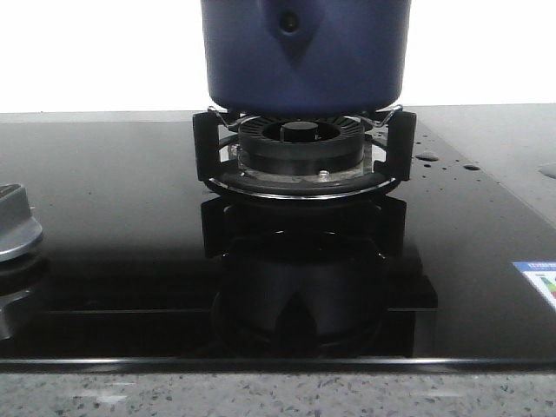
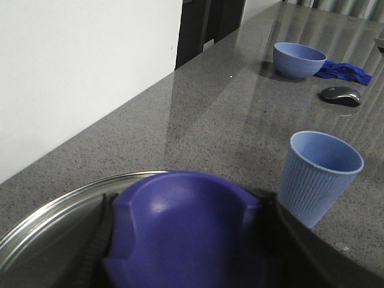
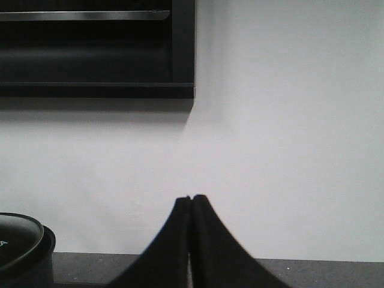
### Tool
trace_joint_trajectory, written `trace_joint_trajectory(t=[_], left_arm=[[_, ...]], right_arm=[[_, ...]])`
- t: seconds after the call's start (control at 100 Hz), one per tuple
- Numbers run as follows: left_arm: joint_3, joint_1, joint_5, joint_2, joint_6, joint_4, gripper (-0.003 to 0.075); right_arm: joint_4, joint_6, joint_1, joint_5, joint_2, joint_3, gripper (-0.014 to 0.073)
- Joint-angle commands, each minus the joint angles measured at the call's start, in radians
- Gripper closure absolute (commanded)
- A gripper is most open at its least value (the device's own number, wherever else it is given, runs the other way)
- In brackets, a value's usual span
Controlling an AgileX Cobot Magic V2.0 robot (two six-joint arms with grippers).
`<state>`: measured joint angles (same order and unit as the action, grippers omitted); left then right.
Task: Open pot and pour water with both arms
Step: 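Lower the held lid onto the pot with the left gripper and release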
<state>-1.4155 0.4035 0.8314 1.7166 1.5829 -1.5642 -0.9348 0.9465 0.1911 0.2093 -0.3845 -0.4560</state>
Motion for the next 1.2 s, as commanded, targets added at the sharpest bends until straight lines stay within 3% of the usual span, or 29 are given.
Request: trace_joint_trajectory(t=[0.0, 0.53, 0.77, 0.88, 0.97, 1.12, 1.19], left_arm=[[-0.037, 0.008, 0.022, -0.04, 0.018, -0.109, 0.0429], [-0.037, 0.008, 0.007, -0.005, 0.071, -0.152, 0.0419], [-0.037, 0.008, 0.019, -0.008, 0.071, -0.188, 0.0141], [-0.037, -0.003, 0.051, -0.051, 0.071, -0.202, 0.0126], [-0.037, -0.035, 0.067, -0.124, 0.026, -0.188, 0.0202], [-0.035, -0.123, 0.067, -0.278, -0.092, -0.056, 0.0518], [-0.033, -0.17, 0.067, -0.353, -0.165, 0.034, 0.0615]], right_arm=[[0.005, -0.001, 0.004, 0.023, -0.002, -0.036, 0.0657], [0.005, -0.001, 0.004, 0.021, -0.002, -0.035, 0.0657], [0.005, -0.001, 0.004, 0.019, -0.002, -0.035, 0.0657], [0.005, -0.001, 0.004, 0.019, -0.002, -0.035, 0.0657], [0.005, -0.001, 0.004, 0.009, -0.002, -0.035, 0.0657], [0.005, -0.001, -0.019, -0.039, -0.002, -0.029, 0.0659], [-0.023, -0.001, -0.049, -0.039, -0.002, -0.014, 0.0659]])
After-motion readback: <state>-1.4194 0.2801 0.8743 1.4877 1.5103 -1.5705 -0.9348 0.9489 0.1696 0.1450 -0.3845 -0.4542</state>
